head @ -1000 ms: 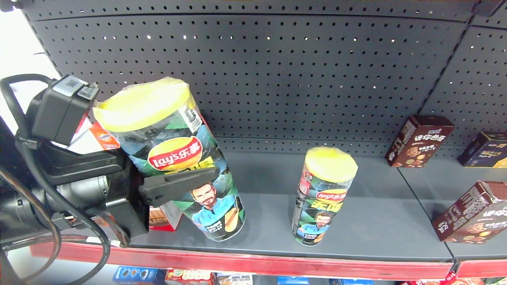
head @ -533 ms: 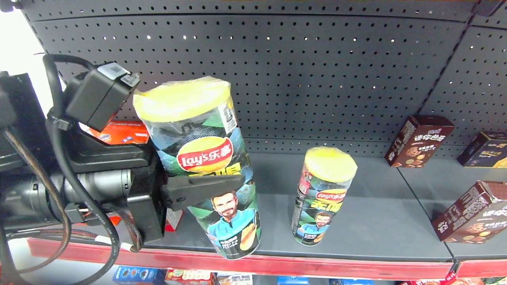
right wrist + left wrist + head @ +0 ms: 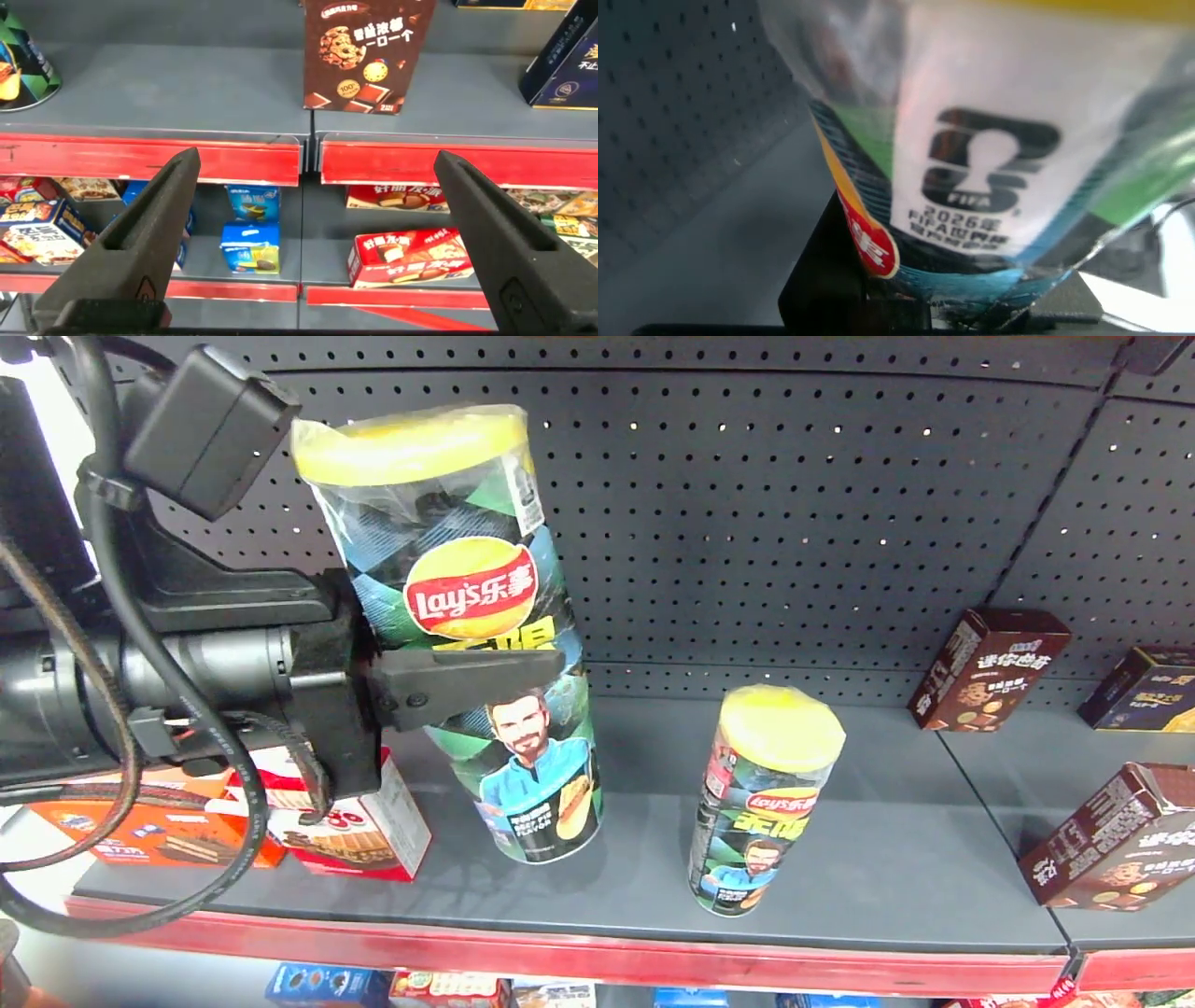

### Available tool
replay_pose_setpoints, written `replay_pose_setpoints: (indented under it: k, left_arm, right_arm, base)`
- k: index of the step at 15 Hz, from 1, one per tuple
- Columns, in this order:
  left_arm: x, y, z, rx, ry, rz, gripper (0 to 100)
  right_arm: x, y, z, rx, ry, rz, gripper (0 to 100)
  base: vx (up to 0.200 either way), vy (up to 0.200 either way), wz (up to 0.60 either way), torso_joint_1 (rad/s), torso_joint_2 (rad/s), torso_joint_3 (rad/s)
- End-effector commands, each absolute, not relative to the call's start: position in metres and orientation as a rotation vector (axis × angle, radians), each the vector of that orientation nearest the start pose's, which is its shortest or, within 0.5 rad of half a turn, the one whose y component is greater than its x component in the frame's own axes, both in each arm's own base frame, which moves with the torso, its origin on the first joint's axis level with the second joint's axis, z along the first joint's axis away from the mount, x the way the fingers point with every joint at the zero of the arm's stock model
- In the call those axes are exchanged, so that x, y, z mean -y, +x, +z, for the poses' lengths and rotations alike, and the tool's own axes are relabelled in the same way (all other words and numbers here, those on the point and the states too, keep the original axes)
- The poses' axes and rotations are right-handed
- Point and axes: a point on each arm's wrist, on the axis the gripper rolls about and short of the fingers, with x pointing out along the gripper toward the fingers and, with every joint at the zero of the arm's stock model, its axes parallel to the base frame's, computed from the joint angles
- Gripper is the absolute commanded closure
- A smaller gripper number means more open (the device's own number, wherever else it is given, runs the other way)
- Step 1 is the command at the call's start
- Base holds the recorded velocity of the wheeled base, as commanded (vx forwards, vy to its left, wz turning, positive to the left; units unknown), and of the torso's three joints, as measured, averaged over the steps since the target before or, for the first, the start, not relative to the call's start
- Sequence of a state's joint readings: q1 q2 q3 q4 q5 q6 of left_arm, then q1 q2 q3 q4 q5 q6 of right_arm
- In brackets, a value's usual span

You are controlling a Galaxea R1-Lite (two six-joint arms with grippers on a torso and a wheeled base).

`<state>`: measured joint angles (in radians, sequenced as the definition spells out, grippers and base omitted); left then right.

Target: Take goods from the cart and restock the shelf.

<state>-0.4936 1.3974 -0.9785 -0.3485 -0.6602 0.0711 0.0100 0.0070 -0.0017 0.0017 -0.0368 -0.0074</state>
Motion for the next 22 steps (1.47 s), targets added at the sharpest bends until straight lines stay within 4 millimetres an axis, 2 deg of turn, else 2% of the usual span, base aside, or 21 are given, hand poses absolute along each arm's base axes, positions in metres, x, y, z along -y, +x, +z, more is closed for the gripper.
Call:
replay_pose_setpoints:
  k: [1, 4, 6, 9, 11, 17, 22]
  left_arm:
    - [0.135, 0.225, 0.277, -0.033, 0.136, -1.152, 100]
    - [0.148, 0.252, 0.260, -0.118, 0.193, -1.154, 100]
    - [0.164, 0.289, 0.251, -0.122, 0.217, -1.157, 100]
    - [0.187, 0.320, 0.249, -0.102, 0.202, -1.220, 100]
    - [0.201, 0.352, 0.237, -0.113, 0.179, -1.208, 100]
    - [0.217, 0.386, 0.214, -0.120, 0.174, -1.206, 100]
    - [0.229, 0.401, 0.203, -0.111, 0.178, -1.215, 100]
  right_arm:
    - [0.001, -0.022, 0.076, -0.011, -0.008, -0.026, 0]
    - [0.001, -0.022, 0.076, -0.011, -0.008, -0.026, 0]
    - [0.001, -0.022, 0.076, -0.011, -0.008, -0.028, 0]
    - [0.001, -0.022, 0.076, -0.011, -0.008, -0.028, 0]
    - [0.001, -0.022, 0.076, -0.011, -0.008, -0.026, 0]
    - [0.001, -0.022, 0.076, -0.011, -0.008, -0.026, 0]
    - [0.001, -0.022, 0.076, -0.011, -0.008, -0.028, 0]
  base:
    - [0.000, 0.000, 0.00, 0.000, 0.00, 0.000]
    - [0.000, 0.000, 0.00, 0.000, 0.00, 0.000]
    - [0.000, 0.000, 0.00, 0.000, 0.00, 0.000]
    - [0.000, 0.000, 0.00, 0.000, 0.00, 0.000]
    - [0.000, 0.000, 0.00, 0.000, 0.00, 0.000]
    - [0.000, 0.000, 0.00, 0.000, 0.00, 0.000]
    - [0.000, 0.000, 0.00, 0.000, 0.00, 0.000]
